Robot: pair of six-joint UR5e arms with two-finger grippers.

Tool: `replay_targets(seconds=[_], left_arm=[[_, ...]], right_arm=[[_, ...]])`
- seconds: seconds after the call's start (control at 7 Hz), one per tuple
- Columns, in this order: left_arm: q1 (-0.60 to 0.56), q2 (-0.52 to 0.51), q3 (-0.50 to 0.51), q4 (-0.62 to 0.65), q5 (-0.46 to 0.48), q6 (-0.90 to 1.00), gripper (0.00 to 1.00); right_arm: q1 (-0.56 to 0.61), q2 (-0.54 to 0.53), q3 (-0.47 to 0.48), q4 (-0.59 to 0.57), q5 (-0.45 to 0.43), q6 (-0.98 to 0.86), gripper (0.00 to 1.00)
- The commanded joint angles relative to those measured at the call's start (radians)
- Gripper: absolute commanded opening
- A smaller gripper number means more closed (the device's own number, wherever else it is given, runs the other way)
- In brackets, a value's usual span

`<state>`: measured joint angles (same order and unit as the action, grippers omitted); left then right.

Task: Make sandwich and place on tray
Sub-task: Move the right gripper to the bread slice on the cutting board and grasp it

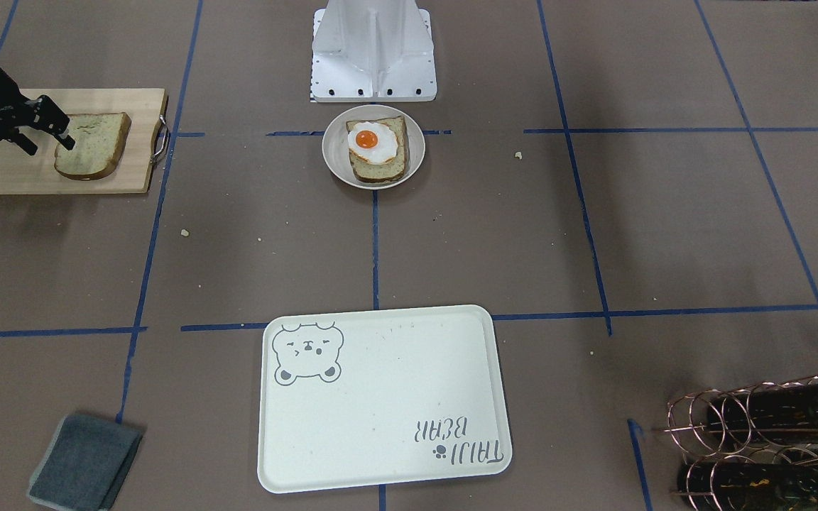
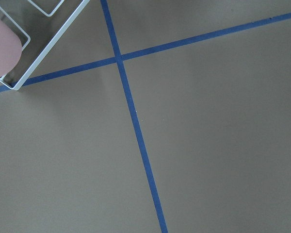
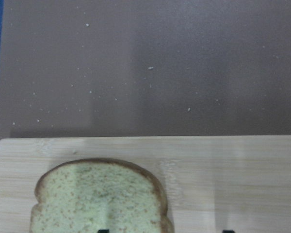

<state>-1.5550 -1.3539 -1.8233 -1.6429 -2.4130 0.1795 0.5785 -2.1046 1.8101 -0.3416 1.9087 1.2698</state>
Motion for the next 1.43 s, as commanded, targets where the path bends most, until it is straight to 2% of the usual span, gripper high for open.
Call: replay_targets(seconds=[0.0,0.43,0.57,0.71,0.86,1.29], left_arm=[[0.0,-0.001,-0.005,0.0,0.0,0.0,1.0],[0.0,0.001,-0.005,0.0,0.0,0.0,1.0],[0.0,0.001,-0.004,0.0,0.0,0.0,1.0],[0.0,0.001,-0.004,0.0,0.0,0.0,1.0],[0.0,0.002,-0.004,0.0,0.0,0.0,1.0],[0.0,0.004,-0.004,0.002,0.0,0.0,1.0]], right_arm=[[-0.012,0.001,-0.014,0.015,-0.002,0.006,0.69],[-0.028,0.014,-0.012,0.018,-0.002,0.008,0.67],[-0.031,0.014,-0.011,0.03,-0.002,0.01,0.59],[-0.031,0.011,-0.011,0.056,0.007,0.011,0.25],[-0.032,0.009,-0.011,0.062,0.009,0.013,0.0],[-0.031,0.003,-0.009,0.068,0.009,0.008,0.0]])
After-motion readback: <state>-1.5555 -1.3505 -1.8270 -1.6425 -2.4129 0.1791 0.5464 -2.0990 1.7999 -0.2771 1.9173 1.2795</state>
